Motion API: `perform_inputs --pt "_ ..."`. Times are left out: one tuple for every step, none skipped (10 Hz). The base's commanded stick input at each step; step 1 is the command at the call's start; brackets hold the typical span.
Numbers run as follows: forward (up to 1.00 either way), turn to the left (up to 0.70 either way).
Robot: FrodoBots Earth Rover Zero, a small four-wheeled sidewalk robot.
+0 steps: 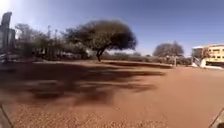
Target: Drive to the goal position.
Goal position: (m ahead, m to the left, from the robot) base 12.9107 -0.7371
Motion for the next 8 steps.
perform_inputs --pt "1.0 -0.2" --pt "1.0 0.0" --pt "1.0 0.0" --pt "1.0 -0.01" --pt "1.0 -0.14" --pt "1.0 -0.26" --pt "1.0 0.0" --pt "1.0 0.0"
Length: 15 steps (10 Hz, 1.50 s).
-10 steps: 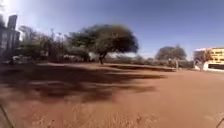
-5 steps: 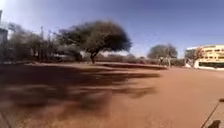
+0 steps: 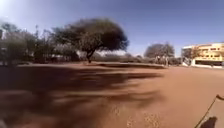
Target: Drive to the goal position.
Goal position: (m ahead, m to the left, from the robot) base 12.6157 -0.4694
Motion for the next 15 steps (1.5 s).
perform_inputs --pt "0.69 0.0" --pt "0.25 0.0" --pt "0.0 0.0" --pt "0.0 0.0" --pt "0.0 0.0" --pt "0.0 0.0" --pt "0.0 0.0" --pt "0.0 0.0" --pt "0.0 0.0" --pt "0.0 0.0" --pt "0.0 0.0" --pt "0.05 0.0" --pt "0.49 0.0" --pt "0.92 0.0" --pt "1.0 0.0"
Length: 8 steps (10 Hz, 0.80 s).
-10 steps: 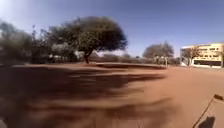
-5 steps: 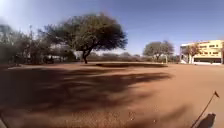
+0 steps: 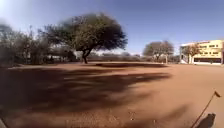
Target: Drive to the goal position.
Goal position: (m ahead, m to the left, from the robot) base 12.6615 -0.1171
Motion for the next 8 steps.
perform_inputs --pt "1.0 0.0" --pt "1.0 0.0" --pt "1.0 0.0" --pt "1.0 0.0" --pt "1.0 0.0" --pt "1.0 0.0" --pt "1.0 0.0" --pt "1.0 0.0"
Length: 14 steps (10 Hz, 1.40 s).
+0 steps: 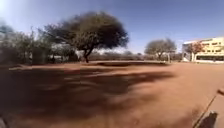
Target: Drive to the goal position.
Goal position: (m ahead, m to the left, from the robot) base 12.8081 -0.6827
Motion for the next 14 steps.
perform_inputs --pt "1.0 0.0" --pt "1.0 0.0" --pt "1.0 0.0" --pt "1.0 0.0" --pt "1.0 0.0" --pt "1.0 0.27" --pt "1.0 0.27" --pt "1.0 0.27" --pt "1.0 0.27" --pt "1.0 0.27" --pt "1.0 0.27" --pt "1.0 0.27" --pt "1.0 0.16" --pt "1.0 0.04"
